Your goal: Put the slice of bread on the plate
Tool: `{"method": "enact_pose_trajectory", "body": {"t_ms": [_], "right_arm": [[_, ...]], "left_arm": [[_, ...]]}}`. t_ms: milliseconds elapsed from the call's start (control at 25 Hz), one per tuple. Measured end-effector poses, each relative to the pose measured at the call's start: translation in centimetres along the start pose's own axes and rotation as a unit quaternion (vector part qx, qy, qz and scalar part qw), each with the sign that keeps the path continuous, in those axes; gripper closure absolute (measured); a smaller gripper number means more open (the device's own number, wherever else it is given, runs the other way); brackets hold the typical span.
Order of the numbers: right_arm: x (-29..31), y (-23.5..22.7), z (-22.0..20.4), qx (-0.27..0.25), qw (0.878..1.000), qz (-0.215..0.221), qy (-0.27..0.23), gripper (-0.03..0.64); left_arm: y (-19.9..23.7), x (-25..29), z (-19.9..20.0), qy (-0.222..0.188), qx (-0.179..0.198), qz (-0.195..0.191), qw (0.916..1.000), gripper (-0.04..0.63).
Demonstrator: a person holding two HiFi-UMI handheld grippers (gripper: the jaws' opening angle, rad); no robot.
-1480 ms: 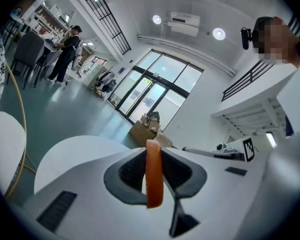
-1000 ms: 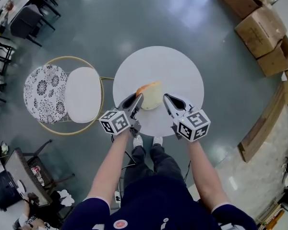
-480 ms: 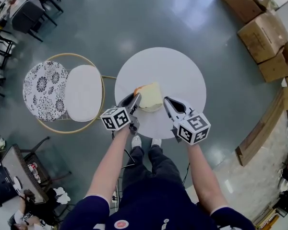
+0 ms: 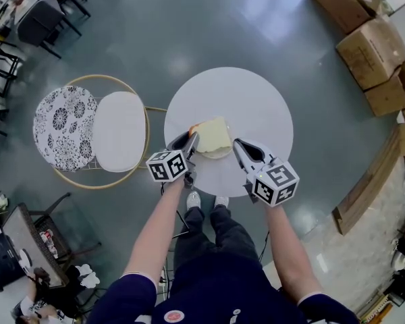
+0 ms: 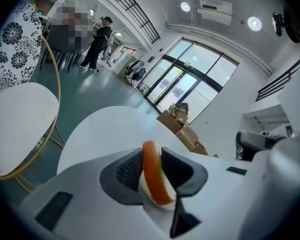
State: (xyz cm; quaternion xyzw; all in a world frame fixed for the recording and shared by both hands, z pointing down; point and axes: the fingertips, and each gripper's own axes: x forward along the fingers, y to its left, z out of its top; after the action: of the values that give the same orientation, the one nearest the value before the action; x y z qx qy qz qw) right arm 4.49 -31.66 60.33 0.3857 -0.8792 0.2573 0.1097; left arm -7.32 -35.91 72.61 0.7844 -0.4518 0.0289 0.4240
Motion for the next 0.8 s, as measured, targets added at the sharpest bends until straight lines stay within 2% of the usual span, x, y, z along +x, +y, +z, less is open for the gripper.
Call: {"method": "enact_pose_trajectory", "body": {"t_ms": [160,400,640,800], "right_arm": [[-0.1,-0.1,-0.1,0.000,1.000,-0.002,0.002,0.612],[-0.3,0.0,-0.1,0.000,1.000,-0.002,0.001,0.612],[-0.4,0.3,0.1,-0.002,1.000,-0.002,-0.003,0.611],[-0.8,0.4,0.8,-0.004,1.000,-0.005,-0.012,0.612]], "left_arm": [[0.1,0.2,-0.1,0.006,0.020,0.016,0.9996,0.494],[0.8,0.3,-0.5,0.032,0.063,0.075,0.9947,0.483],[1.2,0.3,-0.3,0.051,0.089,0.093,0.9904,0.480],[0.7,-0.6,0.5,0.048,0.109,0.098,0.9880,0.480]]}}
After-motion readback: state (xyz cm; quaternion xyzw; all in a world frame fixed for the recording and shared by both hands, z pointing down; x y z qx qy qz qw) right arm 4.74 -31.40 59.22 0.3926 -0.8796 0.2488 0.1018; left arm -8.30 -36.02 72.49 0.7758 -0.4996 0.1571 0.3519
